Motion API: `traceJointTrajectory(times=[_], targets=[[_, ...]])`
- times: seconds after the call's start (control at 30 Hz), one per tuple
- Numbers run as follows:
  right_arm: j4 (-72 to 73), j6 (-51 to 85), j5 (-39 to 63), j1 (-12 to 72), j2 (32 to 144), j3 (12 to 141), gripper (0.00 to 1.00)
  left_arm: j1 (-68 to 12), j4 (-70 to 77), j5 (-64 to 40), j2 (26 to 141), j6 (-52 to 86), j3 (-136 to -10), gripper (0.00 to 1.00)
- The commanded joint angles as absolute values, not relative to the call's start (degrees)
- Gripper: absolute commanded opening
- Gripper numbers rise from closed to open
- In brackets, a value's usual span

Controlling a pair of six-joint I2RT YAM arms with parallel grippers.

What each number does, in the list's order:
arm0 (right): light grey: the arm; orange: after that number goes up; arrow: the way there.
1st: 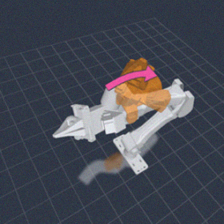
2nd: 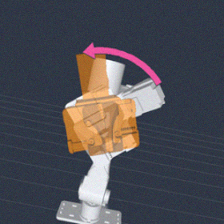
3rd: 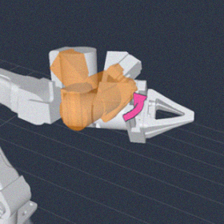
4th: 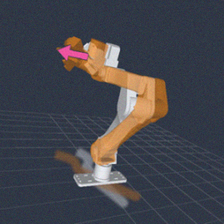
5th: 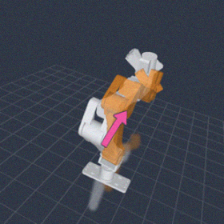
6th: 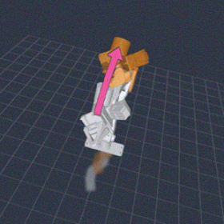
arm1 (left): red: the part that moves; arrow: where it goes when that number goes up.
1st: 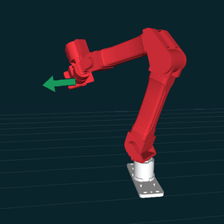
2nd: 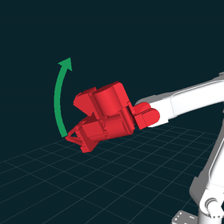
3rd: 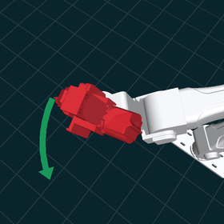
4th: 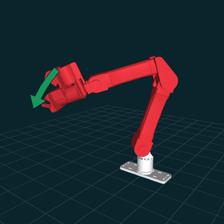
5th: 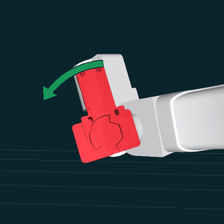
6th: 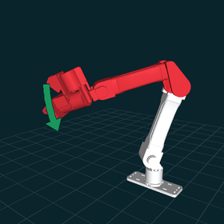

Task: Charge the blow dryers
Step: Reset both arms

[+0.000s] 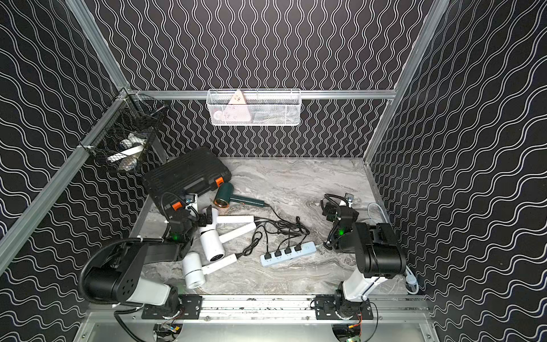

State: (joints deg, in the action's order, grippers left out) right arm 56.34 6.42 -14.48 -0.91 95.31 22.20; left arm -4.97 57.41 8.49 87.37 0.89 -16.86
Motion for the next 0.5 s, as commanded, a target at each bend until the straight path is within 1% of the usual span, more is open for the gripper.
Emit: traceJointTrajectory(times=[0.0, 0.03, 0.07, 0.13, 0.17, 0.23, 0.3, 0.33, 0.47], targets=[[56.7, 6.9, -14.3, -0.9, 95.1, 22.4, 1.00, -4.3, 73.4, 7.9, 96.1, -1.5, -14.9, 0.99], [57.4, 6.8, -14.3, -0.9, 95.3, 22.3, 1.00, -4.2, 71.3, 7.8, 95.5, -1.3, -15.2, 0.99], [57.9, 6.7, -14.2, -0.9, 95.4, 22.2, 1.00, -4.2, 65.2, 7.1, 93.4, -1.1, -16.6, 0.99], [57.1, 6.8, -14.3, -0.9, 95.3, 22.4, 1.00, -4.1, 60.1, 4.0, 95.2, -2.6, -20.9, 0.99], [57.2, 6.8, -14.2, -0.9, 95.3, 22.4, 1.00, -3.4, 57.5, 2.8, 93.9, -2.1, -20.9, 0.99], [57.6, 6.7, -14.2, -0.9, 95.4, 22.3, 1.00, -2.9, 59.1, 2.4, 95.1, -1.4, -21.4, 0.99], [57.3, 6.8, -14.2, -0.9, 95.3, 22.4, 1.00, -2.6, 56.8, 4.1, 94.5, -0.5, -21.8, 0.99], [57.5, 6.8, -14.3, -0.9, 95.3, 22.3, 1.00, -2.7, 59.3, 5.0, 94.9, -0.9, -21.1, 0.99], [57.5, 6.8, -14.2, -0.9, 95.3, 22.3, 1.00, -2.6, 57.8, 4.7, 94.5, -0.8, -21.5, 0.99]])
